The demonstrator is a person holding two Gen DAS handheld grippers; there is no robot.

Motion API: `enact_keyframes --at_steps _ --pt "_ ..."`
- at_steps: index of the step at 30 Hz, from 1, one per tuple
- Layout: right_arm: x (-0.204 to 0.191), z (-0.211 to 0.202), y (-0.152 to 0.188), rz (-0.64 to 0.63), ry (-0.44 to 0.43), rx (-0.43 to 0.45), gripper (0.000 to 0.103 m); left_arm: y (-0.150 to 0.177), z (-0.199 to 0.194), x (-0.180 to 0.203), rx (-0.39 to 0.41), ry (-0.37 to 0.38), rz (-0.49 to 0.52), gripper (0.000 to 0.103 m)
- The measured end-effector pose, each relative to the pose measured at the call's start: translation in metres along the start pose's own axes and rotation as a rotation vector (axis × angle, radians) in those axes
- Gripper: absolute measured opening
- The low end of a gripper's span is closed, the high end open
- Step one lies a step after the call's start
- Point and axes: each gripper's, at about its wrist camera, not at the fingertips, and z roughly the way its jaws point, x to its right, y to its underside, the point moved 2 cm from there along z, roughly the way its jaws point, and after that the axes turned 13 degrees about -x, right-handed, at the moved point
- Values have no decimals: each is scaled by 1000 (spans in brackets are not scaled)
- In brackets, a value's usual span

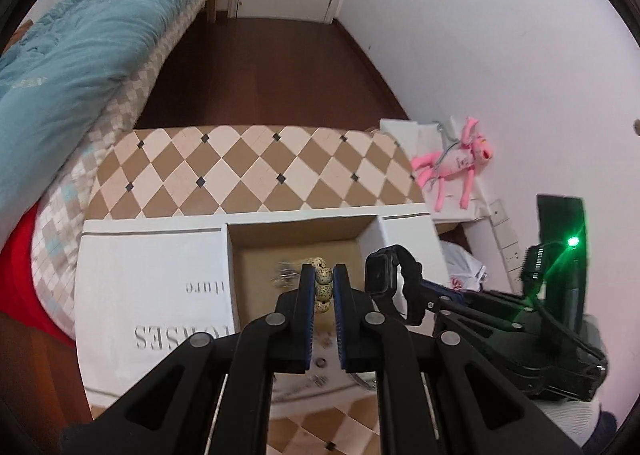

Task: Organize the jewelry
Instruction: 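Lower the bracelet into the white box with the left gripper while the right gripper drops the smartwatch in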

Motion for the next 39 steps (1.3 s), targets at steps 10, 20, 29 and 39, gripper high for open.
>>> enact_keyframes --at_steps 10,20,29,39 --pt "-18 42 -46 -64 90 -102 12 -32 38 -31 -100 -54 -52 8" --pt "-21 14 -39 -51 180 -8 79 -14 24 -48 -13 -238 -104 79" --pt "-17 31 -7 -54 246 -16 102 26 49 -61 -5 -291 -130 103" --pt "-16 35 4 -50 248 20 102 45 47 -62 28 -310 -149 103"
